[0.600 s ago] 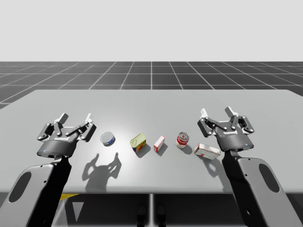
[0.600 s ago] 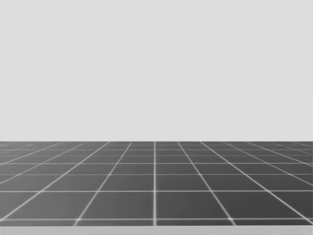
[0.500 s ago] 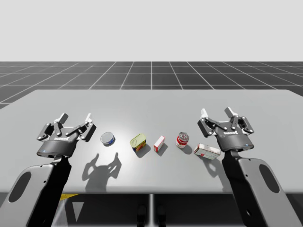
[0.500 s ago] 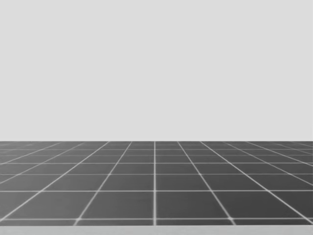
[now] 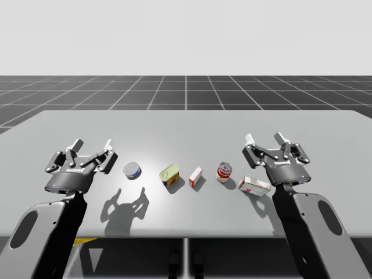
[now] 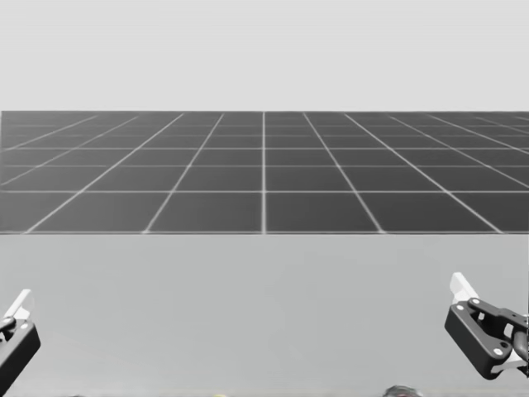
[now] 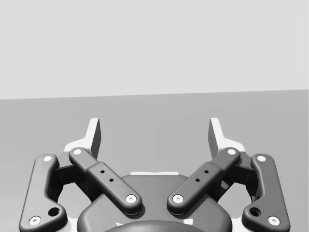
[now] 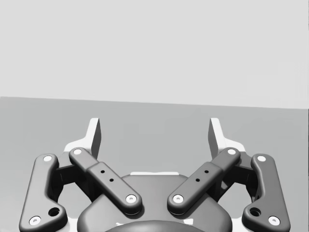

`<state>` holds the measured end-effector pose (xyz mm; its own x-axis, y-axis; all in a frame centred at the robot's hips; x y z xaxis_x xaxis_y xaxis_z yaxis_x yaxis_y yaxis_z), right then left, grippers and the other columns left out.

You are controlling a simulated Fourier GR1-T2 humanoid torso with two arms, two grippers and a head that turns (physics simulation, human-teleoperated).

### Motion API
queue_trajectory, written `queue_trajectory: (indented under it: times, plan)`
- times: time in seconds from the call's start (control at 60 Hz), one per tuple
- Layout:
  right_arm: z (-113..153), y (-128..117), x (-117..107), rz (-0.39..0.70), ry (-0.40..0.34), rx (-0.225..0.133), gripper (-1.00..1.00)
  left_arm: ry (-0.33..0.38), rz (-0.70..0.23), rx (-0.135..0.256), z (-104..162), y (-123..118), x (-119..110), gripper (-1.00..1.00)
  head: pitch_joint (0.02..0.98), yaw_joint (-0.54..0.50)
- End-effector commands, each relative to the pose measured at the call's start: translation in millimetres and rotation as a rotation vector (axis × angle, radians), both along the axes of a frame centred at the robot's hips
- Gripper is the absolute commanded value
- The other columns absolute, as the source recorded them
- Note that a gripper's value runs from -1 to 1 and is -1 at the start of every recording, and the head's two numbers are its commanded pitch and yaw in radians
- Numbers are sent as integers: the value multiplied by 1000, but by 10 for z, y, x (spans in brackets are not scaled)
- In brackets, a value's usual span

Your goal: Grasp the can of spam and hold it up.

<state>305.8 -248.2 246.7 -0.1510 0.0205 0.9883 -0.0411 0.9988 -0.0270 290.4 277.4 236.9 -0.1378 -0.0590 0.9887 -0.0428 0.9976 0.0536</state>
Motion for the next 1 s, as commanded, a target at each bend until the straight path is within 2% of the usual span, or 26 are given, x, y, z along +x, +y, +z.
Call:
queue_trajectory:
  times: [0.017,0.133,0.15,0.3,0.417,0.65,0.7,0.767,0.8,0.867,0.967,1.0]
  plan:
    - [-11,5,4,-1,1,-12,-1000,2,-1,3,-1,7,3,-1000,475,5]
    - [-16,10,6,-2,1,-17,-1000,2,-1,5,0,12,4,-1000,578,8]
    - [-19,12,8,-2,2,-17,-1000,1,-1,5,1,15,4,-1000,615,13]
    - [-17,19,4,-2,2,-22,-1000,3,-2,8,0,16,5,-1000,717,46]
    - [-18,30,1,-2,2,-26,-1000,4,-5,9,3,14,0,-1000,765,87]
    - [-19,42,-3,-6,3,-30,-1000,1,-18,0,37,-2,-27,-1000,792,108]
    - [-21,44,-4,-7,3,-32,-1000,-2,-35,-7,64,-26,-57,-1000,795,108]
    - [-27,47,0,-10,5,-35,-1000,2,-67,8,103,-76,-116,-1000,801,112]
    - [-30,49,2,-12,5,-39,-1000,7,-91,-6,119,-99,-141,-1000,801,112]
    - [-38,50,6,-20,4,-48,-1000,61,-178,-40,155,-171,-213,-1000,799,113]
    - [-51,63,8,-26,3,-62,-1000,67,-256,-66,197,-228,-305,-1000,797,109]
    - [-53,62,11,-25,4,-63,-1000,69,-281,-59,216,-238,-336,-1000,795,107]
